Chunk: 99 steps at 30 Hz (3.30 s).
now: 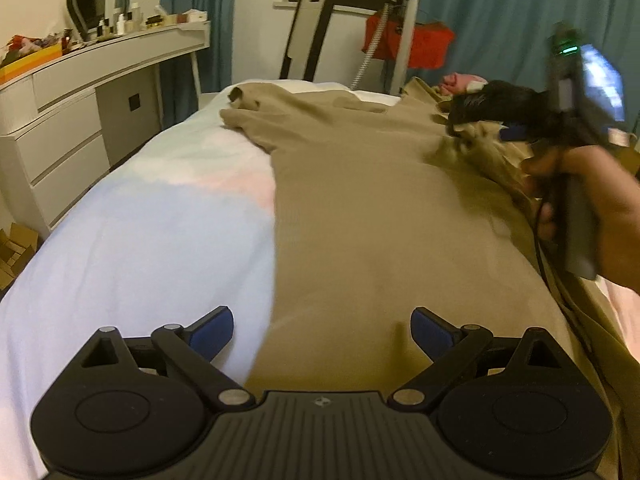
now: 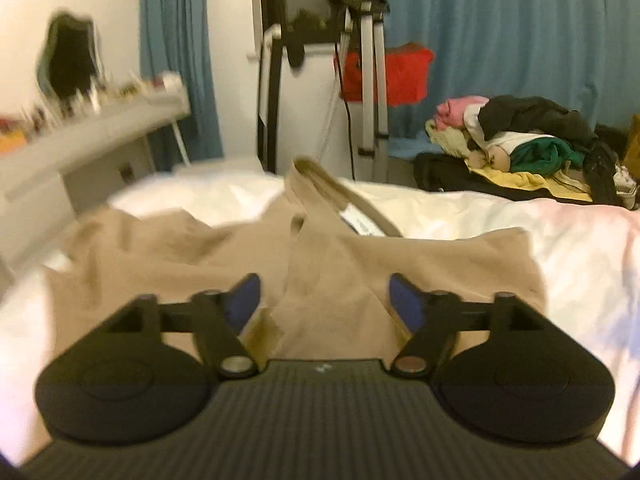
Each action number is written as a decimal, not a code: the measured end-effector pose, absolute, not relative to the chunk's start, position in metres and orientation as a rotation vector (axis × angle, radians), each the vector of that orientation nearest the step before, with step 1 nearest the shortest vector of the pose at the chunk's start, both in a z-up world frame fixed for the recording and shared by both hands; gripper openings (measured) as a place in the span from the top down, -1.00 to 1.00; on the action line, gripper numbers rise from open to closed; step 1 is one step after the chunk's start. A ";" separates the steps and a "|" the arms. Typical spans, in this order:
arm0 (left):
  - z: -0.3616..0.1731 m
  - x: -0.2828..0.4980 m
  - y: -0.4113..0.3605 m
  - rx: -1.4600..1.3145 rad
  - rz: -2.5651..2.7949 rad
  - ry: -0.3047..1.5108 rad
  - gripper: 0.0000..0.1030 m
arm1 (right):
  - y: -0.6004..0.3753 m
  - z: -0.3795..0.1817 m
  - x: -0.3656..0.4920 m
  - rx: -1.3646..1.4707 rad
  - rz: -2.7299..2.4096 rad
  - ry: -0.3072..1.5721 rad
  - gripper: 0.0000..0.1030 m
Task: Fold clothes
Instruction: 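Grasp the shirt collar edge with the right gripper and pull it straight, then grasp the side edge of the tan shirt with the left gripper, then fold the held shirt side over the body with the left gripper, then open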
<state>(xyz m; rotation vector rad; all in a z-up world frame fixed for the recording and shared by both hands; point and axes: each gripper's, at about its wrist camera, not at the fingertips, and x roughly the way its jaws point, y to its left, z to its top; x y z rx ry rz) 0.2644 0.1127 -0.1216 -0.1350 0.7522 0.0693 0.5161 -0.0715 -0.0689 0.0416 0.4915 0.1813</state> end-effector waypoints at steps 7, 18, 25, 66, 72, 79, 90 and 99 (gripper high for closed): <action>-0.095 0.225 0.091 -0.118 0.016 0.690 -0.88 | -0.116 -0.028 0.400 0.126 0.150 0.461 -0.44; -0.095 0.186 0.064 -0.069 -0.020 0.740 -0.88 | -0.184 -0.003 0.222 0.231 0.099 0.464 -0.44; -0.103 0.180 0.030 -0.056 -0.074 0.782 -0.87 | -0.257 -0.013 0.170 0.457 0.059 0.478 -0.44; -0.111 0.177 0.003 -0.401 -0.381 1.096 0.93 | -0.326 -0.046 0.176 0.671 -0.001 0.498 -0.48; -0.137 0.185 0.044 -0.437 -0.324 1.148 0.78 | -0.292 -0.049 0.189 0.570 0.065 0.578 -0.48; -0.121 0.176 0.041 -0.462 -0.374 1.082 -0.17 | -0.275 -0.055 0.201 0.547 0.073 0.622 -0.48; -0.126 0.157 -0.046 -0.077 -0.349 1.070 -0.17 | -0.276 -0.060 0.206 0.550 0.057 0.638 -0.48; -0.123 0.152 0.024 -0.387 -0.359 1.187 0.85 | -0.274 -0.059 0.204 0.561 0.083 0.643 -0.48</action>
